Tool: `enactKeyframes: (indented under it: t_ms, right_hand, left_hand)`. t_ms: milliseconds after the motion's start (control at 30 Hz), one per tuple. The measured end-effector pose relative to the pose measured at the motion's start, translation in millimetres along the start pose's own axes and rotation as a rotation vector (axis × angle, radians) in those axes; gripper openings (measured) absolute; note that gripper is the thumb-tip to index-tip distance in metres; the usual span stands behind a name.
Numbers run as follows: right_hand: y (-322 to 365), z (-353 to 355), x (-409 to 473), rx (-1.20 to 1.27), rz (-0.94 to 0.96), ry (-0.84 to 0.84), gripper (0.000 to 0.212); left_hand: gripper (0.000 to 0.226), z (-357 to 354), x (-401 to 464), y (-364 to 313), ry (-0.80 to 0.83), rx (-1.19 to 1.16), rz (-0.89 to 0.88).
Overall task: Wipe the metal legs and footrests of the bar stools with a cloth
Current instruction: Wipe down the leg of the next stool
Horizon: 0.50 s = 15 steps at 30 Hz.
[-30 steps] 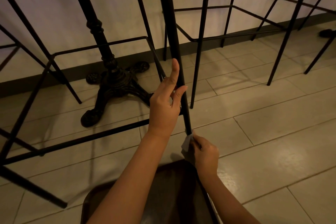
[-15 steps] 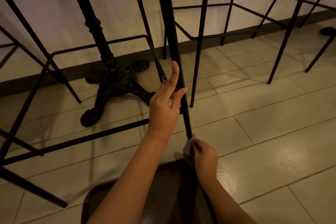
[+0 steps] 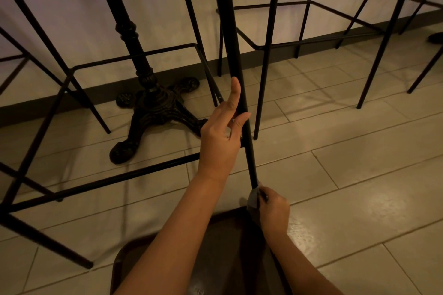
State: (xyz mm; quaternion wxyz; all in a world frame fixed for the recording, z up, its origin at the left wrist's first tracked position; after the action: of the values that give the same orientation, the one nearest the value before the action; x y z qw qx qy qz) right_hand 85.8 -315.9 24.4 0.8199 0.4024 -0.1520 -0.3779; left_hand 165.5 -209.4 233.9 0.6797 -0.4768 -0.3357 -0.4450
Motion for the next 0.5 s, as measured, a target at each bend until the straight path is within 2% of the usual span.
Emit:
enactKeyframes:
  t_ms: [200,500]
  right_hand:
    - [4.6,3.2,-3.0,0.001,0.029,-0.038,0.018]
    - [-18.9,-15.9,4.3,-0.051,-0.152,0.029,0.017]
  left_hand:
    - [0.067,0.2,-1.4,1.0,-0.005,-0.002,0.013]
    - [0.07,-1.0,-1.8,2.5,0.0,0.019,0.005]
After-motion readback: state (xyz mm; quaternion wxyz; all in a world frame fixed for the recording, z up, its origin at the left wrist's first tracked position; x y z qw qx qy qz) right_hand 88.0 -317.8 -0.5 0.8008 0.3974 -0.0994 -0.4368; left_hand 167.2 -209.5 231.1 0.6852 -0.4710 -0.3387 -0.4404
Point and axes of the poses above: each hand's wrist, its own x-axis towards the middle knuckle, its own z-axis out of the back of the hand, y = z × x, the point moved 6 cm from there along x, towards the middle knuckle, and after that the axes turned 11 degrees about -z, right-handed, at the moved point
